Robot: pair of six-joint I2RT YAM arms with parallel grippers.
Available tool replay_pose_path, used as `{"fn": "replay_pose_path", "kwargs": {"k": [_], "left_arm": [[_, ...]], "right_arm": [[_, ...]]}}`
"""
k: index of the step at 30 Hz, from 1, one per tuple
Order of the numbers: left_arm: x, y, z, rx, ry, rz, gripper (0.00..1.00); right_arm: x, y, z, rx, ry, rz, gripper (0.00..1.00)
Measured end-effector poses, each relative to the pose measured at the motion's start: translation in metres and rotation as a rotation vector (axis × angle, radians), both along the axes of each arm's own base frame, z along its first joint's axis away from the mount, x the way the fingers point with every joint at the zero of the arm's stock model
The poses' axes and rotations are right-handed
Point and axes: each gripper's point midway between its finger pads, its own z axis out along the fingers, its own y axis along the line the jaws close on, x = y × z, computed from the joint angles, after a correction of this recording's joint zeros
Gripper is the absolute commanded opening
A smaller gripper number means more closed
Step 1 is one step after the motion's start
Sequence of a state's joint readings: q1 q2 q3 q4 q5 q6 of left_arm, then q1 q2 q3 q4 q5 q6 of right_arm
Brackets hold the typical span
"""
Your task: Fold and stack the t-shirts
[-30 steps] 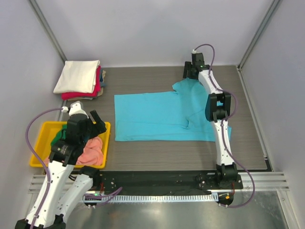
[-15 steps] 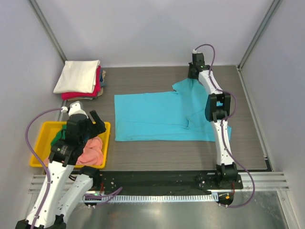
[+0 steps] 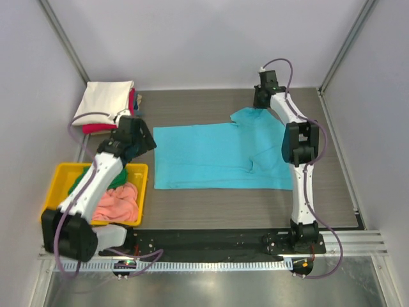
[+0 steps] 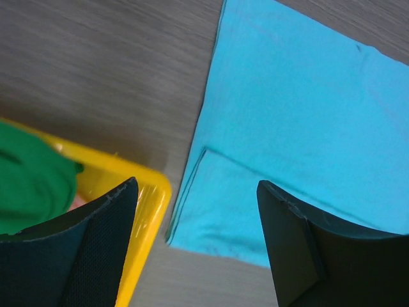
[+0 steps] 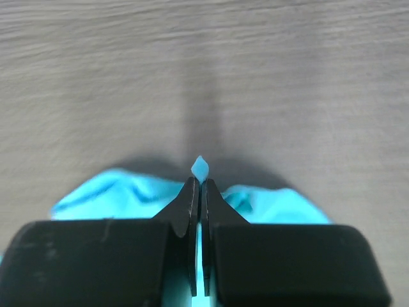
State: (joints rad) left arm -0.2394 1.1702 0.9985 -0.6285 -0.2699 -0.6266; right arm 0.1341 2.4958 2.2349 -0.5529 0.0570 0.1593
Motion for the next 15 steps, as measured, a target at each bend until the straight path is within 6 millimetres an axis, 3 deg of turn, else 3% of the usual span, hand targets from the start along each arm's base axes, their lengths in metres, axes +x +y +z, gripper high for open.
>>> {"fn": "replay_pose_path", "kwargs": {"k": [5,10,15], "left_arm": [[0.082,-0.012,-0.041,0.001,0.077,0.036,0.69],[0.158,-0.005,-0.084,-0.013,0.114,0.075,0.6],[0.197,0.0,-0.119,-0.005,0.159,0.085,0.6]], "right_arm": [[-0.031,0.011,0.059,0.045,-0.054,0.017,0.01],[-0.063,0.024,0.12,0.146,-0.135,0.037,0.01],[-0.098,0.035,0.146,0.249,-0.157,0.057,0.01]]}}
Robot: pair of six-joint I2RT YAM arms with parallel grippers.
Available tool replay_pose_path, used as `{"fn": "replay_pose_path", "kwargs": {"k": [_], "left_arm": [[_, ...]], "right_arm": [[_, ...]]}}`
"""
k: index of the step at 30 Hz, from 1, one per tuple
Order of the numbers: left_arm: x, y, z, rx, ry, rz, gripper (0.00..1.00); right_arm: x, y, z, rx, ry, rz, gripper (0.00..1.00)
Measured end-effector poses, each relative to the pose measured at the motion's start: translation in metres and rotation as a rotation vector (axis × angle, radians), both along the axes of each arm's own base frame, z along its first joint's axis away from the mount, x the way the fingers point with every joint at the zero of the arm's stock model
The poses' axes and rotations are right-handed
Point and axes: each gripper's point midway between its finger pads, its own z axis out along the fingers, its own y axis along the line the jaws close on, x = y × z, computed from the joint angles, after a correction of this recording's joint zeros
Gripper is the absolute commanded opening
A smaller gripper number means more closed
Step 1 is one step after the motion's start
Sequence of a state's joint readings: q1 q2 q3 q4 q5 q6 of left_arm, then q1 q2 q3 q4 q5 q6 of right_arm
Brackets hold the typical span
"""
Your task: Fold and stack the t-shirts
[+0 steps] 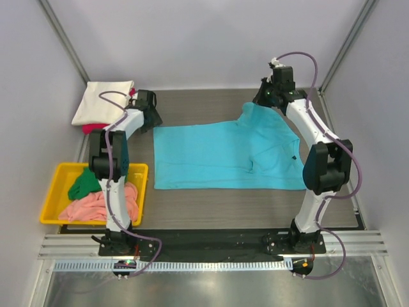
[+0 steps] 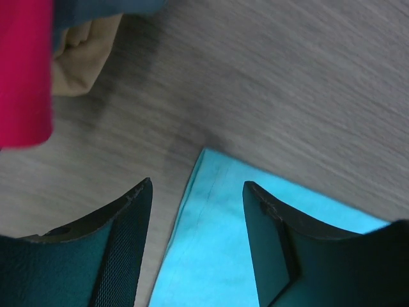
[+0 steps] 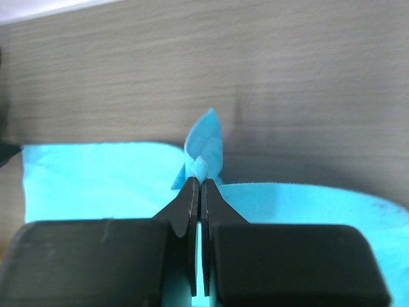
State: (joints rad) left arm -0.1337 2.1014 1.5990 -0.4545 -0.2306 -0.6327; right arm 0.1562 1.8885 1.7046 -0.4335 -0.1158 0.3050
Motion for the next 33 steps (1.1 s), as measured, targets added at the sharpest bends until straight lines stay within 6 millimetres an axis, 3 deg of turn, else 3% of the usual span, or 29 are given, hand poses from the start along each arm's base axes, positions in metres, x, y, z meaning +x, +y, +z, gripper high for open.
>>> {"fn": "replay_pose_path", "kwargs": {"k": [5,12,22,23,26,33], "left_arm": [[0.02,-0.006,-0.013,-0.009,0.008,-0.019,0.56],[0.02,-0.01,-0.016,-0.03,0.016,-0.008,0.52],[0.027,-0.012,-0.024,-0.035,0.013,-0.009,0.29],[0.027,-0.012,-0.024,-0.035,0.012,-0.009,0.18],[0.029,-0.012,-0.025,-0.037,0.009,-0.009,0.0],[0.028,-0.015,-0.024,-0.047,0.002,-0.022,0.0]], "right_arm": [[-0.03,0.005,-0.003,0.051,0.023,0.016,0.01],[-0.031,0.006,-0.001,0.065,0.015,0.02,0.01],[-0.03,0.007,0.0,0.07,0.012,0.022,0.01],[-0.03,0.007,0.0,0.07,0.012,0.022,0.01],[-0.03,0.007,-0.002,0.069,0.013,0.021,0.01],[-0.037,0.0,-0.015,0.043,0.037,-0.003,0.01]]}}
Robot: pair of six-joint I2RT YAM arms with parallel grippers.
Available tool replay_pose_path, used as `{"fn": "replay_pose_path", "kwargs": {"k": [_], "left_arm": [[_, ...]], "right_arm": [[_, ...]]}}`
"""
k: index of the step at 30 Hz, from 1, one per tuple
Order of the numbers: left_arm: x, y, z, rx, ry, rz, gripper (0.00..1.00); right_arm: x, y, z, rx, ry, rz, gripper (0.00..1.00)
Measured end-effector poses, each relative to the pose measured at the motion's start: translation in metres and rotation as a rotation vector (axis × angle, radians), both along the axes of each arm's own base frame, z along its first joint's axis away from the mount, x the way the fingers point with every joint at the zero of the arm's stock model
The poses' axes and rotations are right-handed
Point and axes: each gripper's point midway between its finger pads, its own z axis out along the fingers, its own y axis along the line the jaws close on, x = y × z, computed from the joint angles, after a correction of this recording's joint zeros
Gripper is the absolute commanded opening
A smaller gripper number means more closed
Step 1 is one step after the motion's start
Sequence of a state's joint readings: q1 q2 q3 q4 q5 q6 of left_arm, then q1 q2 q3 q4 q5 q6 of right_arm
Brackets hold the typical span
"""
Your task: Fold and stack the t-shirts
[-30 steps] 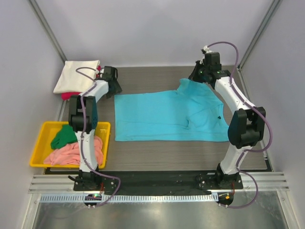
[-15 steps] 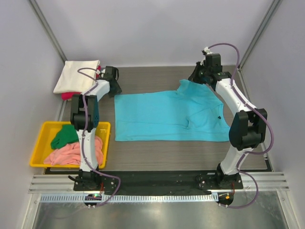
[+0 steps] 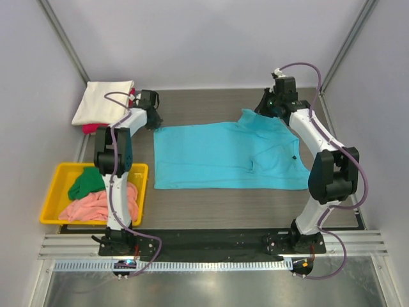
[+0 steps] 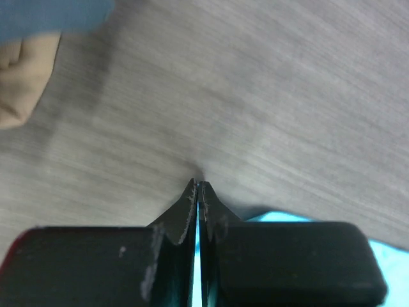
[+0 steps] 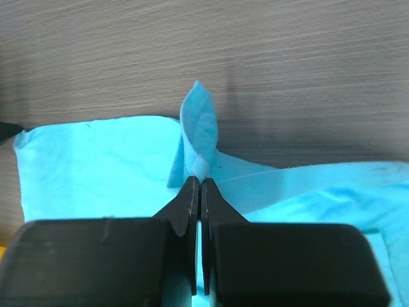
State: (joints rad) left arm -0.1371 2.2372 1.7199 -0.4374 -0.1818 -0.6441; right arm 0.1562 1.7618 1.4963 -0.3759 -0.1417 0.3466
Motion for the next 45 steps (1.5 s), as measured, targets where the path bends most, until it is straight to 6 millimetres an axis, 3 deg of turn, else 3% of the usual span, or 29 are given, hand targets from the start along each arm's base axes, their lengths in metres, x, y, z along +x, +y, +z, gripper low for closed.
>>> {"fn": "replay_pose_path", "kwargs": {"k": [7,14,17,25,35,41,45], "left_arm": [[-0.039,0.0,0.006,-0.002,0.037,-0.015,0.0],[-0.069,0.003,0.05,-0.016,-0.041,-0.015,0.0],[-0.081,0.004,0.057,-0.024,-0.067,-0.016,0.0],[-0.105,0.006,0.044,-0.025,-0.045,-0.016,0.0],[-0.144,0.009,0.045,-0.042,-0.072,-0.004,0.0],[-0.164,0.011,0.031,-0.038,-0.04,-0.006,0.0],[-0.172,0.01,0.033,-0.039,-0.049,-0.012,0.0]], "right_arm": [[-0.025,-0.015,0.003,-0.038,-0.016,-0.052,0.01],[-0.063,-0.035,-0.007,-0.075,-0.024,-0.123,0.01],[-0.079,-0.042,-0.015,-0.077,-0.022,-0.155,0.01],[-0.116,-0.055,-0.042,-0.078,0.004,-0.222,0.01],[-0.15,-0.074,-0.032,-0.051,-0.086,-0.334,0.01],[-0.173,-0.09,-0.059,-0.068,-0.055,-0.425,0.01],[-0.184,-0.099,-0.073,-0.067,-0.033,-0.499,0.01]]}}
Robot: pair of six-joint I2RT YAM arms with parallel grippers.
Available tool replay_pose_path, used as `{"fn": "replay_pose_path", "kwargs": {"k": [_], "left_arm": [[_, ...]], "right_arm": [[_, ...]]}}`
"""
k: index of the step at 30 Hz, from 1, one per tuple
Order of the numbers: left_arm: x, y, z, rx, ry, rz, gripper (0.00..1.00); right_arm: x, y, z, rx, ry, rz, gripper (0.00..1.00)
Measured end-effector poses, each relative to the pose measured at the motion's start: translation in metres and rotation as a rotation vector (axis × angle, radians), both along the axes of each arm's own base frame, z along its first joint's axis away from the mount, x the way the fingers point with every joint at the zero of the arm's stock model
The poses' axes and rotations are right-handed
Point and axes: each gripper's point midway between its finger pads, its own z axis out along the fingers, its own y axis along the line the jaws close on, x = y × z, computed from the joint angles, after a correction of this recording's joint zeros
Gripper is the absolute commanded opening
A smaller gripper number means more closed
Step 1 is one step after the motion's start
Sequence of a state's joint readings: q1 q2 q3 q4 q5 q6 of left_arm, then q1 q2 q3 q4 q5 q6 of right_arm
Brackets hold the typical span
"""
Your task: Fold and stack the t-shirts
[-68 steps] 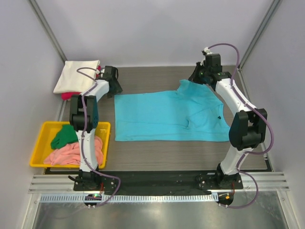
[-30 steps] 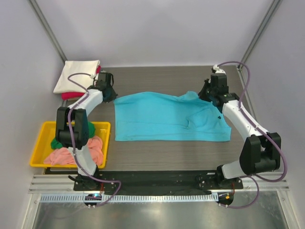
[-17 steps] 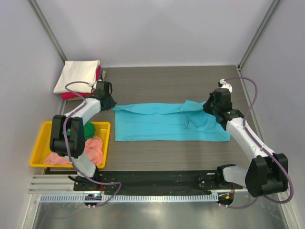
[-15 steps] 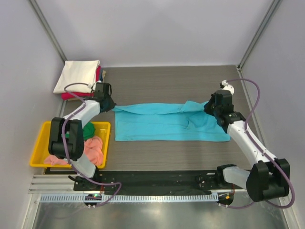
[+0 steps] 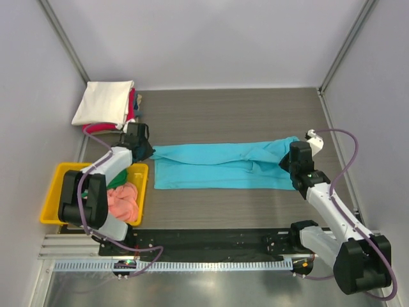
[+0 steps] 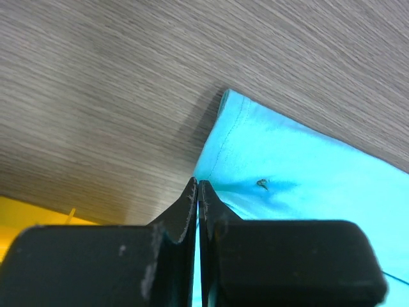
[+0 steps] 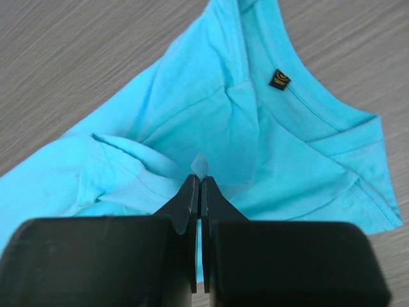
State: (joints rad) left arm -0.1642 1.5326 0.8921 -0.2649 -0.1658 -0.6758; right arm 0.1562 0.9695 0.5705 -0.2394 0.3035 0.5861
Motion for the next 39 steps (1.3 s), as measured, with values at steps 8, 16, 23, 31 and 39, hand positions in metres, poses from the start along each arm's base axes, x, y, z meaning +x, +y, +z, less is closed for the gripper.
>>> {"fn": "replay_pose_path", "kwargs": {"k": [8,16,23,31,39], "left_arm": [[-0.016,0.011,0.007,0.021,-0.038,0.06,0.24],[-0.016,0.022,0.051,0.049,-0.18,0.122,0.39],[0.002,-0.036,0.052,0.084,-0.174,-0.065,0.39],[0.02,-0.093,0.0,0.064,-0.04,-0.233,0.35],[0.002,-0.11,-0.037,0.047,0.067,-0.291,0.33]], "right_arm": [[-0.029,-0.016,-0.029,0.099,0.003,-0.184,0.62],[-0.042,-0.017,-0.026,0.198,-0.079,-0.236,0.68],[-0.022,0.017,-0.06,0.277,0.08,-0.113,0.66],[0.014,0.035,-0.083,0.311,0.212,-0.086,0.66],[0.089,0.05,-0.083,0.338,0.233,-0.071,0.64]]}}
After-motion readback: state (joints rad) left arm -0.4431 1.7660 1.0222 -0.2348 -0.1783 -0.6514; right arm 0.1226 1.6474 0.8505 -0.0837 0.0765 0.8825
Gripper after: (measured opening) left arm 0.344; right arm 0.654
